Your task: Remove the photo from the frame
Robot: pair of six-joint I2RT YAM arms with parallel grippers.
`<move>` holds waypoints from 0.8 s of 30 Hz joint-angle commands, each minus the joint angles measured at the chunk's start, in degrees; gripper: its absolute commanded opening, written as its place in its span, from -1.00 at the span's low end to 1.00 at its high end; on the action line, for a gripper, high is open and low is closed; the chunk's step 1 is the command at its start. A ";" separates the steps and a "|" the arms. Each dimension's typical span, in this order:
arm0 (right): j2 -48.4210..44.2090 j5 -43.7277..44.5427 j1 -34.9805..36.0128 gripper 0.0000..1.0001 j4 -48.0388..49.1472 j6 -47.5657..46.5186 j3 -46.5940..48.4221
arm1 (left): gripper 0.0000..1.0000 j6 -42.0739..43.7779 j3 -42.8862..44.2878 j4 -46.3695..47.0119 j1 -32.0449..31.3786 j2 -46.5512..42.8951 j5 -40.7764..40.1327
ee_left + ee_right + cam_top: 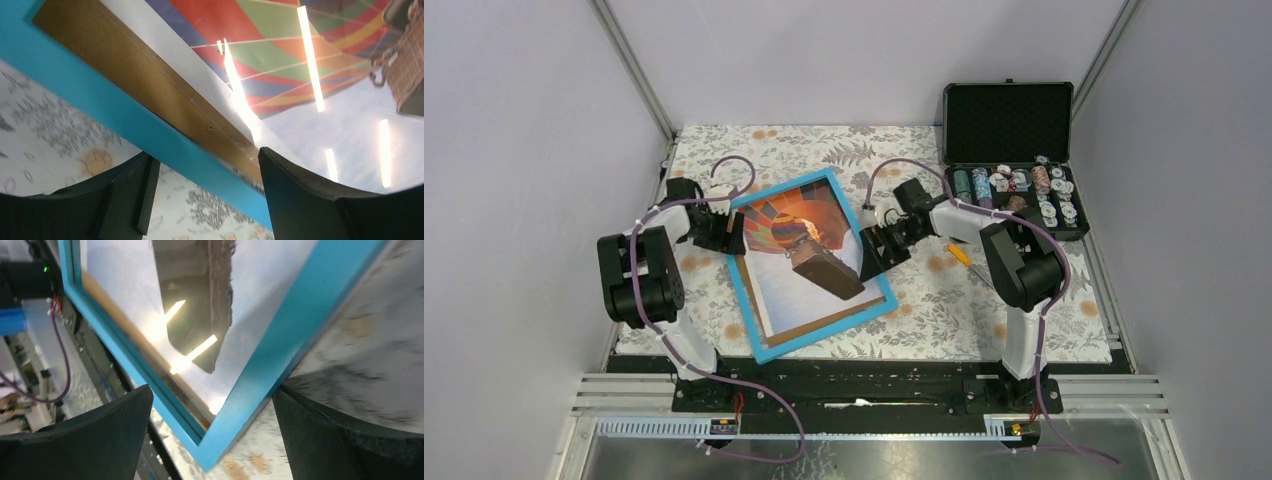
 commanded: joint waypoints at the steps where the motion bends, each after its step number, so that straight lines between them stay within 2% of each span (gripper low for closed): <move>1: 2.45 1.08 5.60 0.99 -7.53 -3.65 -6.10 | 0.53 -3.68 3.20 2.72 -4.55 3.25 4.72; 10: 0.68 2.56 8.98 0.99 -6.51 -0.89 -8.77 | 0.53 -7.72 4.55 4.93 -9.79 5.47 3.77; 19: 4.34 7.04 3.59 0.99 -7.45 7.52 -1.30 | 0.54 -15.44 8.58 6.42 -9.98 5.61 2.03; 24: 1.51 6.20 3.16 0.99 -8.91 9.93 1.10 | 0.66 -15.86 11.83 1.68 -9.90 3.98 -1.22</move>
